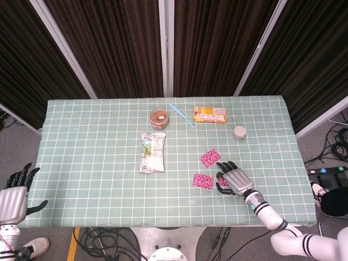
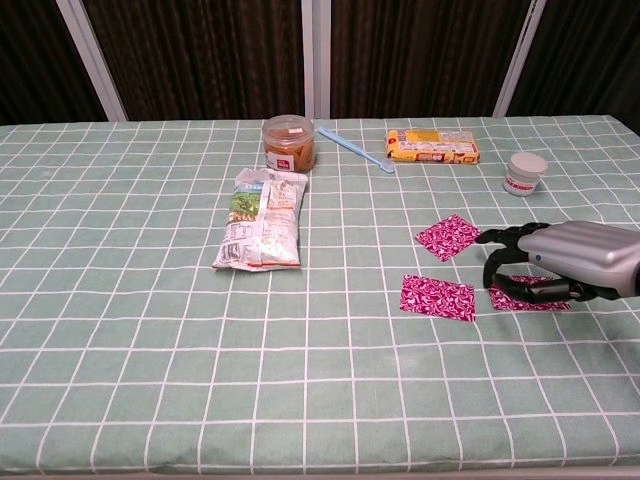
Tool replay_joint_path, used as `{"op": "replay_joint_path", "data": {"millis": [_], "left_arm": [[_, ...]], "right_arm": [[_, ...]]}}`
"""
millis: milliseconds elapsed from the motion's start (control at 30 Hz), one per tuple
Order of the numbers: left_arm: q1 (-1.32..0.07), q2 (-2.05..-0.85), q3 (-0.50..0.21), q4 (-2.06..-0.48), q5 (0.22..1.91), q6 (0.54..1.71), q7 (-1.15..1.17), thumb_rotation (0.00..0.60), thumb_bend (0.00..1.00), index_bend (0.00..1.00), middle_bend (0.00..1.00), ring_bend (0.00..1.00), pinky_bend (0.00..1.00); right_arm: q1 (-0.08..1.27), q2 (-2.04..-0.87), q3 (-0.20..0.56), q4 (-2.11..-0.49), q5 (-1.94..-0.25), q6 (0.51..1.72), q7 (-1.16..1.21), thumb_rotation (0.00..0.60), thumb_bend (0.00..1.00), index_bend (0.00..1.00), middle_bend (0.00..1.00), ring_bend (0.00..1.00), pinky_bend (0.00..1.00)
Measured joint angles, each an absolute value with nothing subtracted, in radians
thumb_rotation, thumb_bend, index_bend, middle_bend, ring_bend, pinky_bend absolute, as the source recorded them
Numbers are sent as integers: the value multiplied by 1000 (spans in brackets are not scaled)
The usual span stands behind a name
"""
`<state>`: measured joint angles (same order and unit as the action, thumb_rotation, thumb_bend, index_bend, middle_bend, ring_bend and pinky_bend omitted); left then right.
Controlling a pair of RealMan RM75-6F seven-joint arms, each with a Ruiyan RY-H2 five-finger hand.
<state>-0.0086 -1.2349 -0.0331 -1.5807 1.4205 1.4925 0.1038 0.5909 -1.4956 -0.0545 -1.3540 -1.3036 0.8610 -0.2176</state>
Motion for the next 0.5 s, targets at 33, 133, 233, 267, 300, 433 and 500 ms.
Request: {"op": "replay_joint_path", "data": {"millis": [33, 133, 233, 267, 300, 433, 500], "left_arm": [[-9, -1235, -33, -1581, 1421, 1492, 105, 600, 89, 190, 146, 141, 145], [-10, -1234, -33, -1584, 1423, 1492, 107, 600, 90, 190, 146, 141, 145], [-11, -1233, -34, -1586, 1424, 1493, 109, 600, 90, 190, 146, 141, 145], [-11, -1232, -34, -1587, 1424, 1493, 110, 600, 90, 190, 145, 141, 145], [-11, -1232, -34, -1589, 1425, 1495, 111, 600, 90, 190, 146, 141, 145], [-10, -1229, -34, -1593, 1425, 1497, 113, 600, 90, 190, 146, 141, 145], [-8, -1227, -33, -1597, 1422, 1498, 115, 600, 90, 190, 146, 141, 145]], "right_arm": [[586, -1488, -56, -1359, -1307, 868, -216, 0, 475, 305, 1, 0, 0], [574, -1465, -56, -1371, -1312, 884, -210, 0, 476, 305, 2, 0, 0], [571, -1461, -37, -1370, -1310, 894, -193, 21, 414, 304, 10, 0, 0], [572, -1463, -28, -1367, -1309, 898, -183, 37, 378, 302, 13, 0, 0], [573, -1466, -14, -1362, -1308, 902, -170, 70, 318, 299, 19, 0, 0], [597, -1489, 45, -1330, -1291, 900, -142, 192, 165, 295, 26, 0, 0], [620, -1508, 76, -1299, -1277, 885, -141, 266, 128, 295, 30, 0, 0]]}}
